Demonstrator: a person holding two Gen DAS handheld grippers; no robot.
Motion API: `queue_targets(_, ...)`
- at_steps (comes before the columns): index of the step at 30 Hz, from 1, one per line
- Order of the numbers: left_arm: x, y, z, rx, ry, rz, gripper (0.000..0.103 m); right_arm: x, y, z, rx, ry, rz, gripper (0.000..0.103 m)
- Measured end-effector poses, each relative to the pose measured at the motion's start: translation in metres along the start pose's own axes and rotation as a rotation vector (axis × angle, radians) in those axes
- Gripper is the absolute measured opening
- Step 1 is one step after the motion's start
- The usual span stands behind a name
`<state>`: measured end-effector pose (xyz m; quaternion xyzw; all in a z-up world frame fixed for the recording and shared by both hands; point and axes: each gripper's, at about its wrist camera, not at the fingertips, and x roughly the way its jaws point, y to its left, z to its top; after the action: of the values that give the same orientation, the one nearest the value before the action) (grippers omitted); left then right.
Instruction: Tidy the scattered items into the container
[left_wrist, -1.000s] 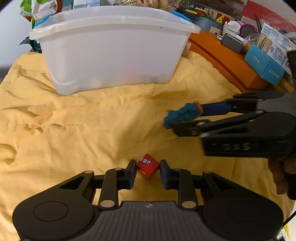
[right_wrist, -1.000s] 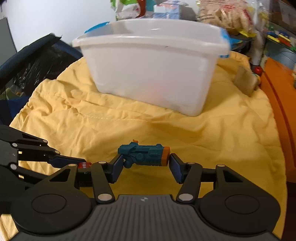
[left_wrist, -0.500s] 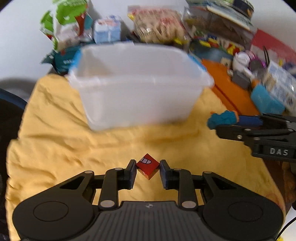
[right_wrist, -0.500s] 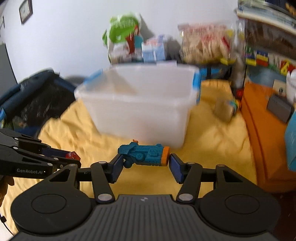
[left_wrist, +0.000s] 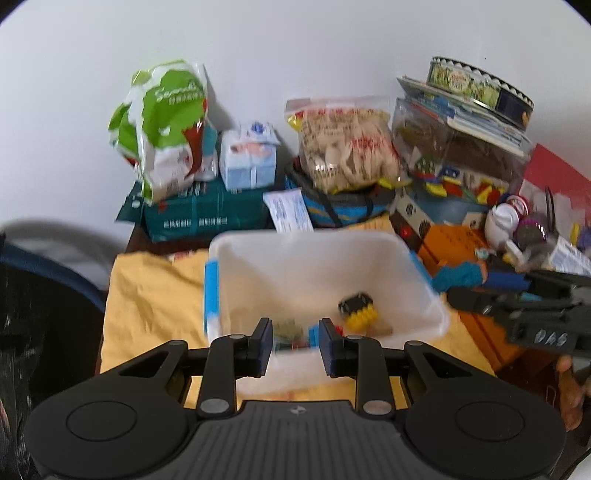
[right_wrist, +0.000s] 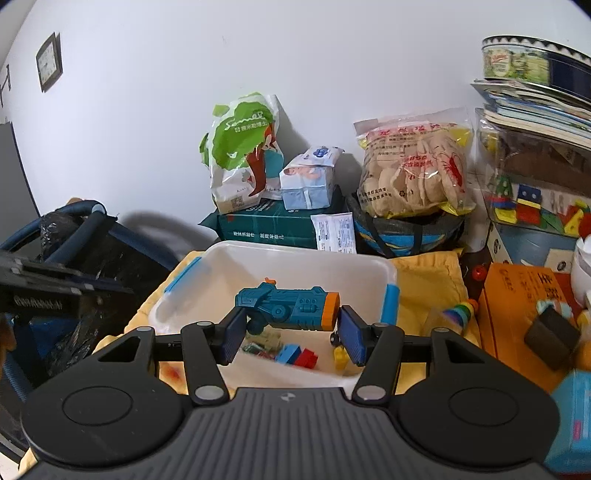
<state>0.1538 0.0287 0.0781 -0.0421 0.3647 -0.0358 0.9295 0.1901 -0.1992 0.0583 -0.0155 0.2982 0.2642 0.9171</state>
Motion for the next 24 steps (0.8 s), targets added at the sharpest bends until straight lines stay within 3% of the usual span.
queue_targets(4,0.022,-0.002,0.015,0.017,0.029,0.010,0.031,0.030,-0.001,0.010,0.003,0.063,-0.015,0.058)
queue_targets(8,0.027,0.001,0.011,0.023,0.013,0.026,0.034,0.038,0.006,0.015,-0.026,0.053,-0.030,0.058)
queue_targets(9,0.024,0.003,0.002,0.027,-0.004,0.014,0.039,0.035,0.009,0.013,-0.030,0.043,-0.018,0.058)
queue_targets(11,0.022,0.006,-0.020,0.047,-0.017,0.010,0.072,0.023,0.015,0.004,-0.060,0.018,-0.015,0.058)
queue_targets(12,0.025,0.007,-0.036,0.053,-0.016,0.014,0.074,0.018,0.016,-0.001,-0.069,0.013,-0.011,0.057)
queue_targets(14,0.041,0.010,-0.065,0.066,0.019,0.006,0.074,0.006,0.017,-0.015,-0.069,0.015,-0.001,0.046)
queue_targets(19,0.095,0.011,-0.110,0.097,0.124,0.036,0.069,-0.011,0.021,-0.042,-0.061,0.037,-0.005,0.048)
queue_targets(24,0.127,0.010,-0.130,0.115,0.169,0.050,0.069,-0.004,0.021,-0.074,-0.051,0.111,-0.019,0.048)
